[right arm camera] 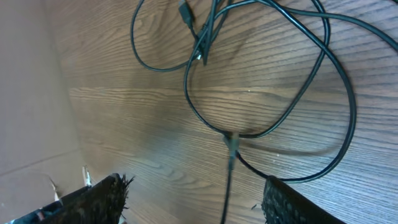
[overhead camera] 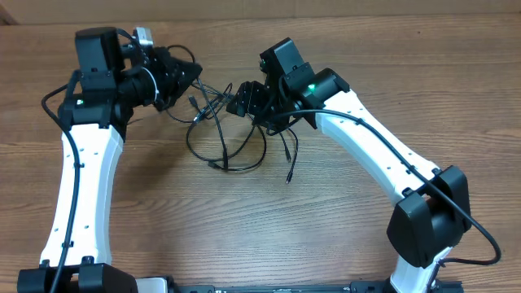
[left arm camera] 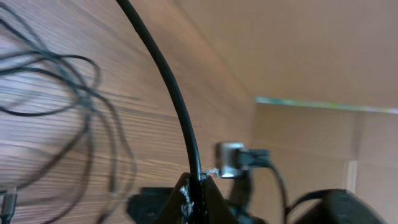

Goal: Untangle cables

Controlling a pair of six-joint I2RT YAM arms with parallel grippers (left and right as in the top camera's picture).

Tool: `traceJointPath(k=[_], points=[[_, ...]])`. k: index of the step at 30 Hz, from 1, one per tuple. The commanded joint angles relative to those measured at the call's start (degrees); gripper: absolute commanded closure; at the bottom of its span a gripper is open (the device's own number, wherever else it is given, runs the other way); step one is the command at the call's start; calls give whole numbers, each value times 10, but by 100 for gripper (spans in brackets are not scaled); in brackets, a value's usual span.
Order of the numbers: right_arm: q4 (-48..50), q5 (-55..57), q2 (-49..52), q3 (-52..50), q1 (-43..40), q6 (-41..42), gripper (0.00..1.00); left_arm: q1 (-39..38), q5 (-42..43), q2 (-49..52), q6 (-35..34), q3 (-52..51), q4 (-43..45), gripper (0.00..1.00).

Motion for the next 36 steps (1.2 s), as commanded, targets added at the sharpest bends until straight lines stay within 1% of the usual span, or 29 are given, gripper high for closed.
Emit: traceJointPath(k=[1, 4, 8, 13, 17, 21, 28, 29, 35, 36], points=[[5, 9, 5, -2, -3, -1, 31, -4, -49, -28, 86, 17, -21, 96], [15, 9, 11, -2, -3, 0, 31, -4, -57, -49, 118, 43, -53, 96], [54, 8, 29, -2, -3, 2, 31, -4, -81, -85, 154, 98, -124, 96], [129, 13, 62, -2, -3, 2, 31, -4, -54, -125, 163, 116, -180, 96], [179, 12, 96, -2, -3, 21, 31, -4, -44, -147, 170, 116, -213, 96], [216, 12, 122, -2, -3, 33, 31, -4, -45, -151, 187, 116, -233, 96], [215, 12, 148, -2, 10, 34, 33, -4, -44, -149, 187, 116, -246, 96], [220, 14, 154, -2, 15, 34, 36, -4, -44, -149, 187, 116, -251, 96], [249, 31, 187, -2, 26, 35, 37, -4, -45, -149, 190, 116, -272, 96], [251, 33, 192, -2, 27, 34, 41, -4, -45, -149, 195, 116, -274, 96]])
